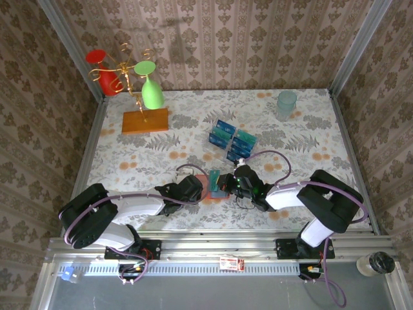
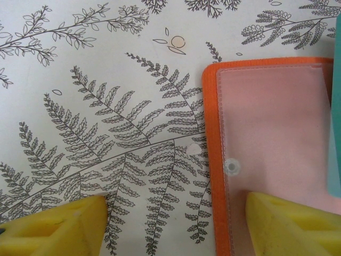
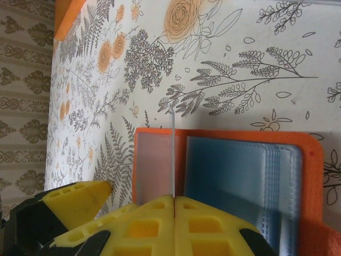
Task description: Put the credit cards into the card holder
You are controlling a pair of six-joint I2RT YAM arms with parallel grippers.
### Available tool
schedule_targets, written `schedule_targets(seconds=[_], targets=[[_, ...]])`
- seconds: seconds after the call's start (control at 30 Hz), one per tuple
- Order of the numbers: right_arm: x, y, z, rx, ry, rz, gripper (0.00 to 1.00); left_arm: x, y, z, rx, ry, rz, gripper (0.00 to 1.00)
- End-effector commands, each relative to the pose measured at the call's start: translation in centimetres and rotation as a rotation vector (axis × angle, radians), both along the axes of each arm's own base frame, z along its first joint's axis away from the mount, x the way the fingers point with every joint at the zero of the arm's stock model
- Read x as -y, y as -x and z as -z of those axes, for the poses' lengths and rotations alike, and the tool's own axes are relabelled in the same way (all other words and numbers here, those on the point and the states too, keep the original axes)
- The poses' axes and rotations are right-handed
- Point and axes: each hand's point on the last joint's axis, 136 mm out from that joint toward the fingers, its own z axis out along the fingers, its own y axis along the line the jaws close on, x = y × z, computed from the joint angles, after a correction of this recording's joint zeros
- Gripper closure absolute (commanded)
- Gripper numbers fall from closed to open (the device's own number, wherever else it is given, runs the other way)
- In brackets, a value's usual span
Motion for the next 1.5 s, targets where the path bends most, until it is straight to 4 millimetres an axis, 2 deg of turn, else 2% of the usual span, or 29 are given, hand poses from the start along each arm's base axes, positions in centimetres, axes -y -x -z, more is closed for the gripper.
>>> schedule_targets(seconds=[0.0, 1.47], targets=[[-0.1, 0.5, 0.6, -0.016, -0.007, -0.004, 1.00, -0.8, 0.5, 0.6, -0.012, -0.018, -0.015, 0.30], [0.7, 2.5, 2.9, -0.115, 0.058, -0.018, 1.00, -0.7, 0.4, 0.5, -0.006, -0.017, -0.016, 0.30]])
